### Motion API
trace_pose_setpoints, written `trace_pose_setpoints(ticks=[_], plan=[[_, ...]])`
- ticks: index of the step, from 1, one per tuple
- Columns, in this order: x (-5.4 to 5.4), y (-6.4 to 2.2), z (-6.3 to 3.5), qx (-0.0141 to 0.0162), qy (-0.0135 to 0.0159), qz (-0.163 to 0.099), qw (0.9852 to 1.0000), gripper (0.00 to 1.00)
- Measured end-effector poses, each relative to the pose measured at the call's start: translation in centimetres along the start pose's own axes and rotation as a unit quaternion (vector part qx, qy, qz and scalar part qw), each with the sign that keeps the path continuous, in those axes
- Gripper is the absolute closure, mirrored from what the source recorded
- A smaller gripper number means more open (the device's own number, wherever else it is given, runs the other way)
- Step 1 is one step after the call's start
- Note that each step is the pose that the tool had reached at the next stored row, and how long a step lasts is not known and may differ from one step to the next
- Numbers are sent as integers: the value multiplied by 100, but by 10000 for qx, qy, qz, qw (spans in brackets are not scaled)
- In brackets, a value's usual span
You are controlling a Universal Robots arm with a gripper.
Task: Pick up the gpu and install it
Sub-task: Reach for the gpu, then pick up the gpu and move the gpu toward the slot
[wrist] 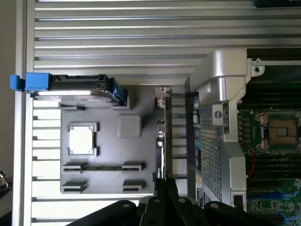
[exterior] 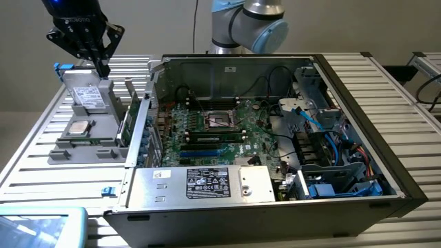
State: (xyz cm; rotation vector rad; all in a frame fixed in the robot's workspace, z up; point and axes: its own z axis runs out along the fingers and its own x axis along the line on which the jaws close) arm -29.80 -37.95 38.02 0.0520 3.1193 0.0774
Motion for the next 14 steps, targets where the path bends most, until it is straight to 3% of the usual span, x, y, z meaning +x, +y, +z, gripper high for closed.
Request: trace_pose_setpoints(ticks=[14], plan=[[1,0,0,0,0,0,10000,88]])
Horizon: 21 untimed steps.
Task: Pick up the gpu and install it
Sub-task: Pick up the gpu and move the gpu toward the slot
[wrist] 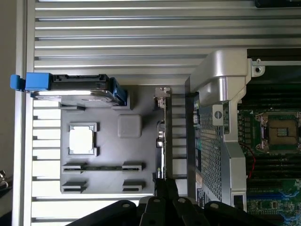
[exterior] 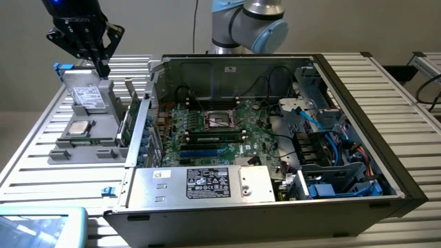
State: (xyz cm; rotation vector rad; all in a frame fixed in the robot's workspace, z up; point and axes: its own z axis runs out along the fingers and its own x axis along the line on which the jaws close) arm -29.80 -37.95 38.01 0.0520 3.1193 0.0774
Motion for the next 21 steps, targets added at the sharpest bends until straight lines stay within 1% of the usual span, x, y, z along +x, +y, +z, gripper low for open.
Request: trace_pose_setpoints(ticks=[2,3,4,6,7,8,9,10,14,18,20,21], plan=[[0,0,0,0,0,0,10000,87],[0,0,0,0,0,0,10000,81],[0,0,0,0,0,0,10000,81],[0,0,0,0,0,-1,10000,69],[1,0,2,0,1,0,10000,69],[2,0,9,-1,-1,-1,10000,63],[7,-1,25,-1,-5,0,10000,63],[16,-2,43,-1,-12,0,10000,56],[56,-7,114,-1,-31,-2,10000,56],[75,-12,187,-1,-43,-3,10000,56],[78,-14,219,-2,-60,-3,10000,56],[78,-14,233,-2,-74,-2,10000,56]])
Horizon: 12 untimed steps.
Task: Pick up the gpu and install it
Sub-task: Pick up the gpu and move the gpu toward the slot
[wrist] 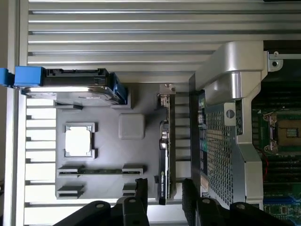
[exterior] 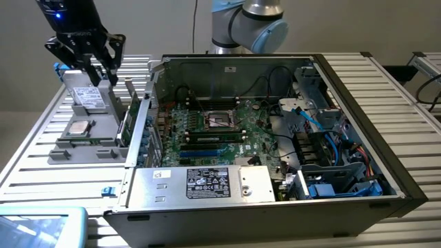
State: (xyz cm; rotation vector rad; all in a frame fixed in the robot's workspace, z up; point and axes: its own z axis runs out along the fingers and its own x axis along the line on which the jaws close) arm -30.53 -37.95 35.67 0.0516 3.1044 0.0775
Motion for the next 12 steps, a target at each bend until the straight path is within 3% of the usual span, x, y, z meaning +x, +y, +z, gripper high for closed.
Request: trace_pose_setpoints(ticks=[7,12], plan=[[48,2,77,-1,-79,35,10000,56],[84,0,121,-5,-197,47,9998,56]])
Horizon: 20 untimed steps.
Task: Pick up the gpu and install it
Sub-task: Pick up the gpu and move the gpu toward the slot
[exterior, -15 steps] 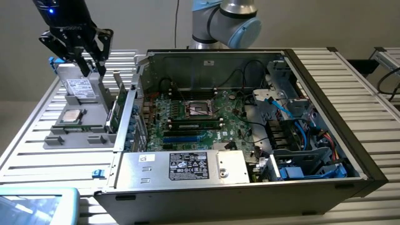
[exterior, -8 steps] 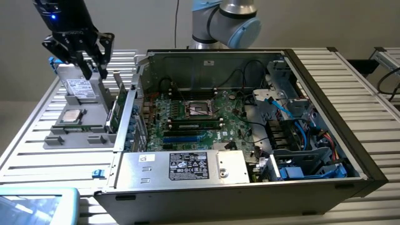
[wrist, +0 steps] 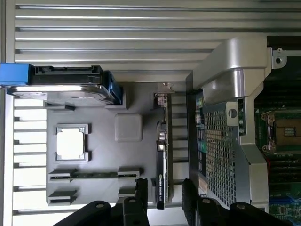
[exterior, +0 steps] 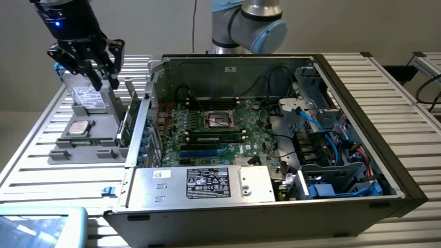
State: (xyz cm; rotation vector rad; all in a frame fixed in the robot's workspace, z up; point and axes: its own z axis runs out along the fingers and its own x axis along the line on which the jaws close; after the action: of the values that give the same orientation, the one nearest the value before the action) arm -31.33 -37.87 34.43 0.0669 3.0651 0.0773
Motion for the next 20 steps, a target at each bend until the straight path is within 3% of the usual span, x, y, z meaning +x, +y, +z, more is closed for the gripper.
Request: trace_pose_setpoints(ticks=[3,16,20], plan=[[46,-4,45,-1,-29,7,10000,56],[26,-14,282,8,-39,118,9999,56],[30,-21,345,3,-76,129,9999,56]])
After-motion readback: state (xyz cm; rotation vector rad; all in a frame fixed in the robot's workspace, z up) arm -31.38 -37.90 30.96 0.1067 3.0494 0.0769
